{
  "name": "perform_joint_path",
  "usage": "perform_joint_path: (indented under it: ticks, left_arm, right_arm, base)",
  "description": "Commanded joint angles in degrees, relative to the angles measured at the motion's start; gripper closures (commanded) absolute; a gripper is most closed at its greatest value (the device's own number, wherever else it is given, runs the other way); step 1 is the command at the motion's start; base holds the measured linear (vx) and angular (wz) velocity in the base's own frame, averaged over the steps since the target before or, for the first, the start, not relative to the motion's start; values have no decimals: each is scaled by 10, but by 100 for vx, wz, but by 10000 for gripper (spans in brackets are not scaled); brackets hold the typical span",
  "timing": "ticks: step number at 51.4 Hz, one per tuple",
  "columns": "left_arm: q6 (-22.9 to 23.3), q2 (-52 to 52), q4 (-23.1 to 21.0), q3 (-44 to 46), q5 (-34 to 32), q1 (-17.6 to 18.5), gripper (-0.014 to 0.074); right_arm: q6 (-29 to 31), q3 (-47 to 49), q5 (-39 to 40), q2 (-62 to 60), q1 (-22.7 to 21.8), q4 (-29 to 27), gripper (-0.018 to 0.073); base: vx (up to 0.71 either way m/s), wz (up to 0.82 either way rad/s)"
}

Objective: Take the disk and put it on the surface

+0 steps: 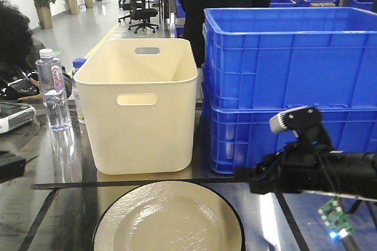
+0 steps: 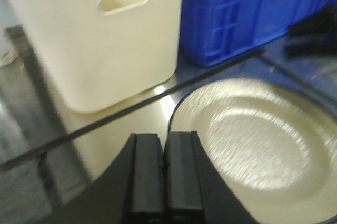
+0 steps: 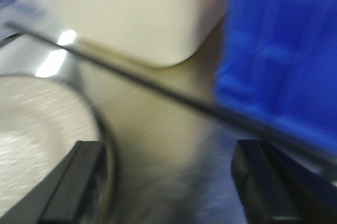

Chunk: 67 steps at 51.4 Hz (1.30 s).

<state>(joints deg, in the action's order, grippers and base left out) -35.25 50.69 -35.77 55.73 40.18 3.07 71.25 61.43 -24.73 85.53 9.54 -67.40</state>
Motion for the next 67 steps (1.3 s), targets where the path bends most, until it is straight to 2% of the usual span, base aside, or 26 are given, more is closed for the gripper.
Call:
perform_joint_path:
  ticks: [1, 6, 12, 14, 17, 20, 24, 30, 38, 47, 52, 61, 67]
  left_arm:
    - [75, -1, 82, 19, -16, 1, 604]
    - [166, -1, 195, 5, -12, 1, 604]
    - [292, -1, 341, -35, 12, 1, 604]
    - [325, -1, 374, -51, 20, 1, 604]
    - [352, -3, 398, -72, 26, 1, 604]
    - [352, -13, 407, -94, 22, 1, 604]
    - [352, -38, 406, -128, -2, 3, 604]
    - [352, -115, 396, -186, -49, 4, 604]
    - [343, -257, 395, -241, -54, 4, 604]
    - [301, -415, 332, -280, -84, 4, 604]
    - [288, -456, 323, -302, -94, 4, 604]
    - [289, -463, 322, -321, -103, 4, 604]
    - [289, -463, 322, -321, -99, 4, 604]
  right_arm:
    - [-33, 19, 47, -57, -2, 39, 122]
    - [-122, 19, 51, -99, -2, 136, 303]
    - [-284, 19, 9, -160, -2, 331, 577]
    - [-348, 19, -15, -180, -2, 400, 575]
    - [-430, 19, -52, -204, -2, 486, 573]
    - [-498, 16, -86, -233, -2, 568, 571]
    - [-551, -7, -94, -273, -2, 626, 569]
    - [-558, -93, -26, -368, -2, 642, 569]
    - [-560, -252, 71, -511, -2, 625, 569]
    - [-560, -392, 156, -630, -2, 609, 569]
    - [-562, -418, 197, -656, -2, 602, 569]
    - [-562, -421, 293, -655, -2, 588, 569]
    - [-561, -421, 312, -655, -2, 588, 569]
  base:
    - [0, 0]
    - [0, 0]
    - [0, 0]
    - [0, 0]
    - [0, 0]
    - [0, 0]
    - [0, 0]
    - [0, 0]
    - [0, 0]
    - [0, 0]
    - [0, 0]
    - [0, 0]
    - [0, 0]
